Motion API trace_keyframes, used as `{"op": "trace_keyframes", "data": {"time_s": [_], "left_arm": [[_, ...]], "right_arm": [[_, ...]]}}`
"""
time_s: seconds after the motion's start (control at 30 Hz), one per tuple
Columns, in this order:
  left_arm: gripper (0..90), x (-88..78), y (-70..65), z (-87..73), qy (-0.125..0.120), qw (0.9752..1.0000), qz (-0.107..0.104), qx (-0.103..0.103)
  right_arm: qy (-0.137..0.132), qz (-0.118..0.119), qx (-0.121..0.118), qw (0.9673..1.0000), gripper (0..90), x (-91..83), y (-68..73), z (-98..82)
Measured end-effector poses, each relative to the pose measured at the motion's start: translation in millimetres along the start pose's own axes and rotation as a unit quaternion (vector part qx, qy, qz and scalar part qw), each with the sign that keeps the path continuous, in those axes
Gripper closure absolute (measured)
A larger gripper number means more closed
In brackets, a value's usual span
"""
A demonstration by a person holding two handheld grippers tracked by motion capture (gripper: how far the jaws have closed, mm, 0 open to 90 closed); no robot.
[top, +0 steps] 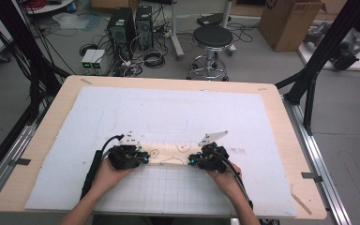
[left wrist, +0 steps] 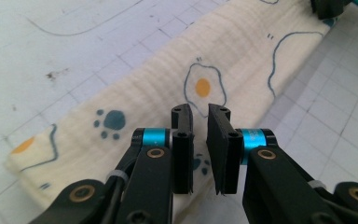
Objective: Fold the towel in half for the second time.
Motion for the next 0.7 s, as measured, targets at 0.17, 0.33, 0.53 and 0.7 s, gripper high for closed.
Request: {"op": "trace_keyframes", "data": {"time_s": [0.17,0.33,0.53,0.7], "left_arm": [[73.8,-9.6,7.7,-5.5,-0.010,0.9999,0.005,-0.008],[69.9,-20.5,15.7,-9.3,-0.021,0.9996,0.015,-0.012],[69.0,-28.6,23.2,-15.1,-0.022,0.9994,0.024,-0.016],[68.9,-32.1,25.8,-20.6,-0.027,0.9991,0.024,-0.023]], "right_arm": [[-0.002,-0.009,0.011,0.9999,81.0,-11.8,-8.1,-9.3],[-0.011,-0.019,0.019,0.9996,78.7,-22.5,-14.9,-14.5],[-0.016,-0.025,0.017,0.9994,75.7,-29.1,-19.8,-19.0],[-0.022,-0.028,0.023,0.9991,74.0,-34.3,-22.3,-23.3]]}}
Point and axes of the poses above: each handheld gripper's, and its own axes: x roughly forward along the jaws, z roughly out of its top, y roughly to its left, the point moved 4 cm from there along x, roughly forward along the jaws, and after that the axes turned 7 degrees about -y, right-handed, at the moved point
